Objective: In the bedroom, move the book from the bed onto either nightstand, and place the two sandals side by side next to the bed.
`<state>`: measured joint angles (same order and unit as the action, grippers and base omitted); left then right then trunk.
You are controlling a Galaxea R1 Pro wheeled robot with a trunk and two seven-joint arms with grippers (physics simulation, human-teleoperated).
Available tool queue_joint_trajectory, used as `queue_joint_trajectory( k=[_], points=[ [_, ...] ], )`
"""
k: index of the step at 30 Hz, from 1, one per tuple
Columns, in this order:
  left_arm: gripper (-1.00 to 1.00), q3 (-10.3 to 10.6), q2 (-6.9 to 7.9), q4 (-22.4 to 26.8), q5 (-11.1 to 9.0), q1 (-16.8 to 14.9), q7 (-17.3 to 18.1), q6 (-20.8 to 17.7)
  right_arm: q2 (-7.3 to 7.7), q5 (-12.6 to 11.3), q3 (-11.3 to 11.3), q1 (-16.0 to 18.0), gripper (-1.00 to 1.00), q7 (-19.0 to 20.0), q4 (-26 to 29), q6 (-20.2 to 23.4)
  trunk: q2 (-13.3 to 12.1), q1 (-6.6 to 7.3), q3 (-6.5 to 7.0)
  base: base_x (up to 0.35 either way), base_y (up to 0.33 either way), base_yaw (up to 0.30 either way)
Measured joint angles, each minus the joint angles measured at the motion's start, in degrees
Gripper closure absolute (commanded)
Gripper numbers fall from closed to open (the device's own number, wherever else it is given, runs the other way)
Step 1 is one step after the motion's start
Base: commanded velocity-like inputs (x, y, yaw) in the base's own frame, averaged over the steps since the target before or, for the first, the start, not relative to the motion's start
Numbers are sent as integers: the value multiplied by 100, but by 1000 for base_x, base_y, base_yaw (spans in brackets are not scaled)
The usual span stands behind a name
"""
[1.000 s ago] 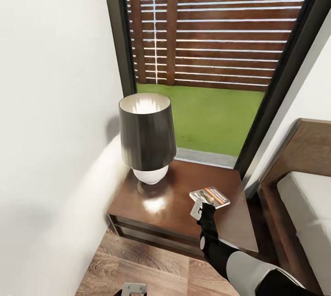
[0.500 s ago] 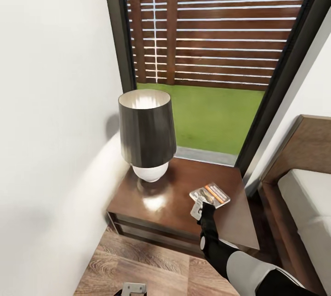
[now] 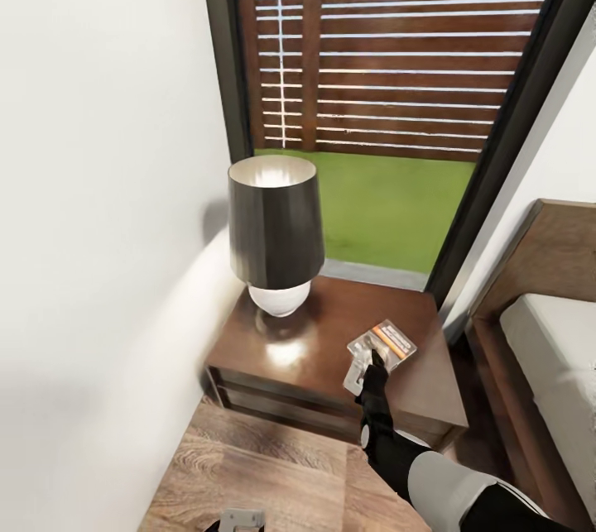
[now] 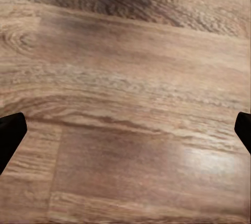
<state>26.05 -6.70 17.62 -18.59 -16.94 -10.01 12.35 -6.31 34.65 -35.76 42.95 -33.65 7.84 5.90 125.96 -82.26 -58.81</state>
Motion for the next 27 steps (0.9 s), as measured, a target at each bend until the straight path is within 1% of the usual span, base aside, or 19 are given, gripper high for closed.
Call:
queue_joint_trajectory(
  k=[22, 25, 27],
  points=[
    [-100, 0, 0, -1, -9, 1, 0, 0, 0, 0, 1, 1, -100, -9, 2, -8, 0, 0, 0, -269, 173, 0],
    [-100, 0, 0, -4, -9, 1, 1, 0, -4, 3, 0, 0, -100, -9, 4, -8, 0, 0, 0, -298, 107, 0],
    [-100, 0, -5, -4, -3, -1, 1, -11, -8, 5, 0, 1, -100, -11, 6, -8, 0, -1, 0, -330, -46, 0]
  ],
)
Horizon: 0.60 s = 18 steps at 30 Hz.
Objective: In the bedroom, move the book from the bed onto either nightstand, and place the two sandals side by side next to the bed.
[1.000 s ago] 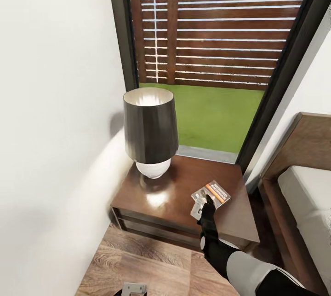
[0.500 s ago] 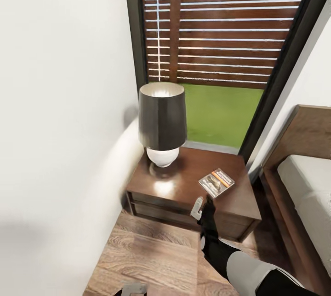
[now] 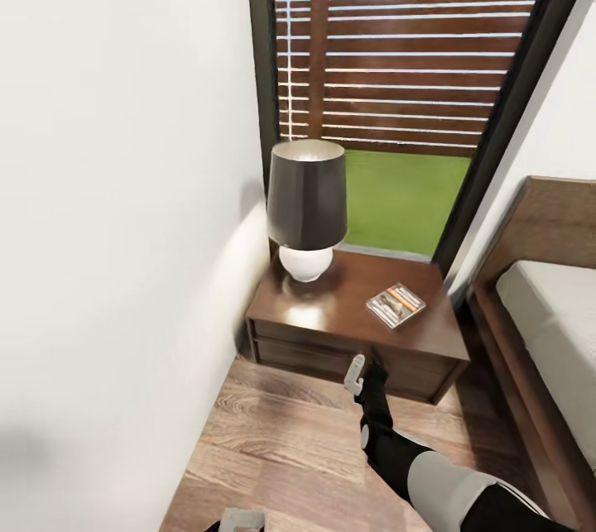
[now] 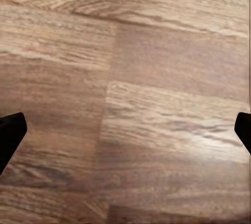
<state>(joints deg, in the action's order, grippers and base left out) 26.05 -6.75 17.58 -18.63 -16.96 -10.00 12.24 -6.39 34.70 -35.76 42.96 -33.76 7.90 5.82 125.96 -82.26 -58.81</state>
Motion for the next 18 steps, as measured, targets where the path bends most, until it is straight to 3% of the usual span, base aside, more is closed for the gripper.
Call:
queue_joint_trajectory(
  k=[7, 18],
  points=[
    [-100, 0, 1, -2, 3, 1, -6, -3, 6, -2, 0, 0, -100, 0, 1, 0, 0, 2, 0, -259, -79, 0],
    [-100, 0, 5, -3, 3, 3, -8, 8, 7, -5, 0, 0, -100, 0, 1, 8, 0, 4, 0, -25, -8, 0]
  ],
)
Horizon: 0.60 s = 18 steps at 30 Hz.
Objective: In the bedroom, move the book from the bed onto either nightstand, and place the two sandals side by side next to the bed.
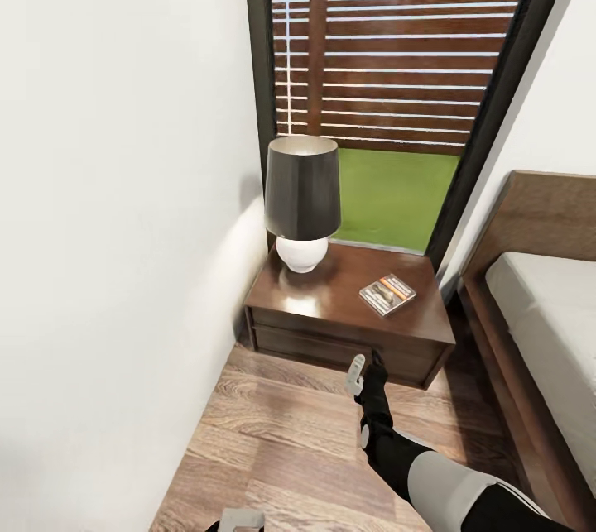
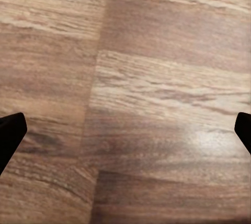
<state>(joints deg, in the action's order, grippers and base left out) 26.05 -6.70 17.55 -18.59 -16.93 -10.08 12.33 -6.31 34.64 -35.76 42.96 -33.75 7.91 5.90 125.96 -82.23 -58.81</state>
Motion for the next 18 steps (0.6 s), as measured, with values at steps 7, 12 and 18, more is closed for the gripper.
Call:
queue_joint_trajectory(
  k=[7, 12, 18],
  points=[
    [-100, -1, 0, -1, 0, -1, 0, 2, 0, -6, 4, 0, -100, 0, 0, 10, 0, 0, 0, 0, 0, 0],
    [-100, -7, 0, 0, 0, -1, 0, 2, 2, -14, 8, 0, -100, -37, -14, 6, 0, 0, 0, 0, 0, 0],
    [-100, -7, -2, -2, -8, 1, -6, 2, 17, -57, 22, -45, -100, -54, -22, -106, 0, 0, 0, 0, 0, 0]
  ],
)
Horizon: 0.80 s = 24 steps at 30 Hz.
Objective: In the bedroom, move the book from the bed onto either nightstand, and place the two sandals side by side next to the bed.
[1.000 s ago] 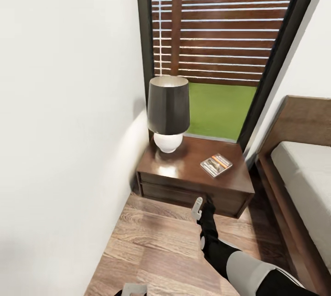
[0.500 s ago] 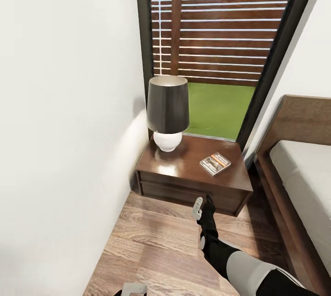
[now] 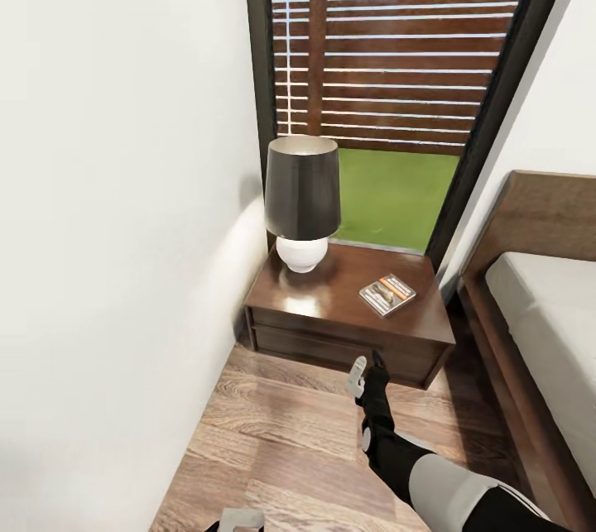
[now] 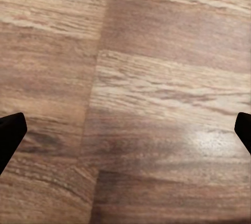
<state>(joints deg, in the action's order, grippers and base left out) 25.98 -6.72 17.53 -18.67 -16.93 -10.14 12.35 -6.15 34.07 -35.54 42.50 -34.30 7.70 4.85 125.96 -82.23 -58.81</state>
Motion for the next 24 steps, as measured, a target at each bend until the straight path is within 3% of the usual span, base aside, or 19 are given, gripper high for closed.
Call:
queue_joint_trajectory(
  k=[1, 3, 4, 10, 11, 13, 14, 18, 23, 24],
  points=[
    [-100, 3, -3, 0, 0, 0, 2, 0, 13, -62, 12, -6, -100, 8, -6, -122, -39, 21, 17, 0, 0, 0],
    [-100, 5, -6, 1, -2, -4, -23, -25, 33, -486, 29, -16, -100, 54, -24, -385, -119, 65, 53, 0, 0, 0],
    [-100, 6, -6, 0, -3, -5, -32, -31, 36, -584, 30, -18, -100, 78, -27, -439, -159, 87, 71, 0, 0, 0],
    [-100, 7, -3, 0, -31, -6, -66, -56, 44, -1454, 48, -87, -100, 581, -69, -865, -400, 219, 179, 0, 0, 0],
    [-100, 7, -4, 0, -36, -7, -69, -58, 45, -1757, 50, -107, -100, 725, -95, -939, -440, 241, 197, 0, 0, 0],
    [-100, 7, -5, 0, -39, -7, -70, -59, 46, -2074, 38, -127, -100, 846, -124, -991, -520, 285, 233, 0, 0, 0],
    [-100, 7, -5, 0, -42, -8, -71, -62, 46, -2343, 44, -151, -100, 924, -152, -1024, -560, 307, 251, 0, 0, 0],
    [-100, 4, -6, 0, -50, -5, -89, -67, 47, -2924, 59, -248, -100, 997, -191, -1120, -720, 395, 322, 0, 0, 0],
    [-100, -23, -4, 0, -58, -7, -108, -69, 45, -3466, 121, -344, -100, 1019, -208, -1236, -921, 505, 412, 0, 0, 0],
    [-100, -33, -2, 0, -60, -8, -111, -69, 45, -3745, 165, -366, -100, 1039, -227, -1276, -961, 527, 430, 0, 0, 0]
  ],
)
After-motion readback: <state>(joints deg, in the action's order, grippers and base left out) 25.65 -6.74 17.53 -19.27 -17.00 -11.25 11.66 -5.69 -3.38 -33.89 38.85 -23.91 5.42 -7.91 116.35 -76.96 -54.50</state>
